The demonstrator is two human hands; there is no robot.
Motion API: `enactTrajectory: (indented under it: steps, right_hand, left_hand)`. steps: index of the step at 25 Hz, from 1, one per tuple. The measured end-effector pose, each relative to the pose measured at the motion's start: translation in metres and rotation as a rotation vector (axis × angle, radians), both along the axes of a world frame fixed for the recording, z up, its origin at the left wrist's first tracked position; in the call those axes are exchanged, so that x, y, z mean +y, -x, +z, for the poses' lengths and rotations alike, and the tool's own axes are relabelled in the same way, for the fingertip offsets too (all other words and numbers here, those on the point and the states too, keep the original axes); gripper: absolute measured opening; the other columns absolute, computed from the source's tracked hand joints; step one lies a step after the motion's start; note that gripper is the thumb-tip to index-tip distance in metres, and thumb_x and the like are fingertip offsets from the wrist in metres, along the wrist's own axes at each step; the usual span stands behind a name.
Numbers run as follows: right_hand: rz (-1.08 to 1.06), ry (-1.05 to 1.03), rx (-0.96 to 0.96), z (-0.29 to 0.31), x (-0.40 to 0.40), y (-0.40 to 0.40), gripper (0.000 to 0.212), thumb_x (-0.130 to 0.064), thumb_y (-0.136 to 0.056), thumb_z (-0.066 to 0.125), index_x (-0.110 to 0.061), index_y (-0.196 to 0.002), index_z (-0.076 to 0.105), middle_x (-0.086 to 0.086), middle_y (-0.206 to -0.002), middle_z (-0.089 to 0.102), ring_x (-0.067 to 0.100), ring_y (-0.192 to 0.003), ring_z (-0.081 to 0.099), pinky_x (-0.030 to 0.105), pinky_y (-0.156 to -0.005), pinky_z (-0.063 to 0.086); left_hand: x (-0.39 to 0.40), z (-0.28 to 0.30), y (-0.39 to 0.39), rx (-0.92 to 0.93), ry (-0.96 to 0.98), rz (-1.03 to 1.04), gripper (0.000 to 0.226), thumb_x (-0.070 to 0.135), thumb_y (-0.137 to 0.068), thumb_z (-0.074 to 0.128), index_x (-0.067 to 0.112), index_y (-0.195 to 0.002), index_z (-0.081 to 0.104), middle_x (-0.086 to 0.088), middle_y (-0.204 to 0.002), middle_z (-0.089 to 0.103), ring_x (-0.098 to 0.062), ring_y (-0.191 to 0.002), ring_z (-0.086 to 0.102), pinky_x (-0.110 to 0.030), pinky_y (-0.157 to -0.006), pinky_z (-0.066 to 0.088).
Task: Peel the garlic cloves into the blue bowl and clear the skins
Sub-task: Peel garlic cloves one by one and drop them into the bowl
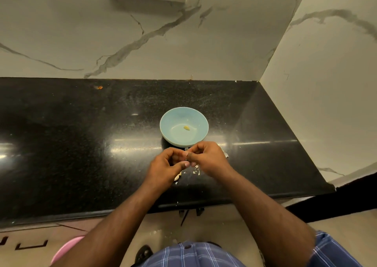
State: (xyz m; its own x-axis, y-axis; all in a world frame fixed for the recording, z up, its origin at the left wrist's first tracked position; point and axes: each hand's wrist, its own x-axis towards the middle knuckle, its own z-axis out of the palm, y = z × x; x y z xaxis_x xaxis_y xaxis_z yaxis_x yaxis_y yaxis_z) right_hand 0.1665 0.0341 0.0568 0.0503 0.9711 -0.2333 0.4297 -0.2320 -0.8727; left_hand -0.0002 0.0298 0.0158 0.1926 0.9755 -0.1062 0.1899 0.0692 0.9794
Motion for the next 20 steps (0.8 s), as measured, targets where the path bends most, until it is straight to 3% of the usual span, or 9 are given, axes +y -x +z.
enactTrajectory:
  steps: [3,8,15,20]
  right_hand:
    - [-0.044,0.044,0.182,0.014,-0.005,0.0,0.008,-0.014,-0.091,0.075,-0.011,-0.084,0.073,0.005,-0.069,0.073,0.007,-0.059,0.065,0.019,-0.053,0.05]
    - [-0.119,0.078,0.327,0.016,-0.008,0.001,0.009,-0.016,-0.093,0.072,-0.009,-0.089,0.075,0.012,-0.081,0.076,0.016,-0.069,0.068,0.026,-0.057,0.051]
    - [-0.19,0.004,0.348,0.026,-0.016,0.005,0.014,-0.006,-0.095,0.067,0.007,-0.091,0.072,0.014,-0.074,0.07,0.004,-0.054,0.066,0.014,-0.046,0.047]
    - [-0.207,-0.004,0.387,0.023,-0.016,0.006,0.015,-0.007,-0.096,0.067,0.005,-0.093,0.073,0.012,-0.074,0.071,0.005,-0.057,0.067,0.014,-0.048,0.049]
  left_hand:
    - [0.002,0.008,-0.005,-0.003,-0.023,0.045,0.012,0.016,-0.087,0.079,0.022,-0.096,0.073,-0.001,-0.085,0.077,-0.017,-0.086,0.075,-0.05,-0.085,0.062]
    - [0.002,0.016,-0.007,0.019,-0.086,0.066,0.007,0.018,-0.089,0.078,0.022,-0.094,0.075,0.003,-0.085,0.077,-0.015,-0.084,0.075,-0.044,-0.082,0.063]
    - [-0.001,0.024,-0.01,0.013,-0.11,0.08,0.008,0.022,-0.085,0.081,0.02,-0.091,0.076,0.003,-0.082,0.077,-0.014,-0.081,0.075,-0.041,-0.079,0.064]
    - [-0.001,0.024,-0.012,-0.008,-0.107,0.085,0.005,0.019,-0.087,0.079,0.022,-0.09,0.076,0.003,-0.082,0.078,-0.014,-0.081,0.075,-0.043,-0.08,0.064]
